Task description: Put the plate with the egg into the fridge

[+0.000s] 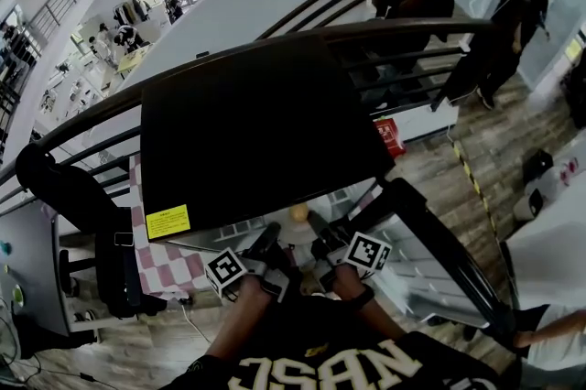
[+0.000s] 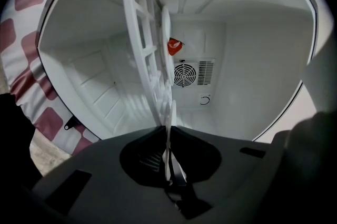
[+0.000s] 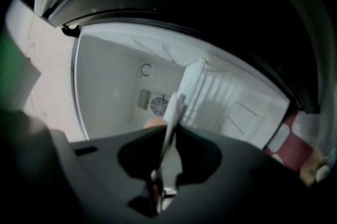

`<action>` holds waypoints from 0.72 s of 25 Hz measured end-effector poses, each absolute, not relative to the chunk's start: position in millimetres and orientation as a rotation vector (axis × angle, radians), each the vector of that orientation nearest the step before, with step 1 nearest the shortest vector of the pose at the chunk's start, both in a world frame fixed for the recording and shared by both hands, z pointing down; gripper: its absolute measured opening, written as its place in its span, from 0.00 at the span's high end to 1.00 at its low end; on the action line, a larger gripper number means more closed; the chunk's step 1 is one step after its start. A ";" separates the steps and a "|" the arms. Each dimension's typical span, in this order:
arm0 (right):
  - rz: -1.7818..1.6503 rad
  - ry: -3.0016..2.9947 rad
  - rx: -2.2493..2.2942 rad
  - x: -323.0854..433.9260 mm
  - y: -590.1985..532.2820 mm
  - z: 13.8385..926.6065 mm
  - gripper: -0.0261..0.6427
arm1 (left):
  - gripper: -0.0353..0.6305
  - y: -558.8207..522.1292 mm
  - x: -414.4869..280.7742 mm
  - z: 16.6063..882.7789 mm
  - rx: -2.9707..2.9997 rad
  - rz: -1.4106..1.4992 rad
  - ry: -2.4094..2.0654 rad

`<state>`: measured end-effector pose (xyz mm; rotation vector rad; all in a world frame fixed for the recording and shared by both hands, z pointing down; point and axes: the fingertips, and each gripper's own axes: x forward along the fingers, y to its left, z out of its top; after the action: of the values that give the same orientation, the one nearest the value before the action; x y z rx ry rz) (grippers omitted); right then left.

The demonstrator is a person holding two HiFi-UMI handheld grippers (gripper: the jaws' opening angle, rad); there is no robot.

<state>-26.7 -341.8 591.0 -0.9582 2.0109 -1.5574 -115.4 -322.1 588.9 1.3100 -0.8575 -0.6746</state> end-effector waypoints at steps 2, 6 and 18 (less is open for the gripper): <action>-1.522 2.059 -0.959 -25.4 -342.2 591.5 0.86 | 0.89 -322.4 -114.9 588.0 1.313 -0.683 -0.850; -1.579 2.021 -0.989 -24.9 -336.7 594.8 0.86 | 0.88 -323.5 -114.6 586.3 1.346 -0.714 -0.835; -1.508 2.062 -0.987 -18.9 -321.7 584.4 0.71 | 0.64 -314.2 -124.1 562.2 1.490 -0.734 -0.863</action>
<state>-18.9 -321.7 584.4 -0.9871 2.0615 -1.5080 -124.1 -314.2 562.2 1.4896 -0.8632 -0.7339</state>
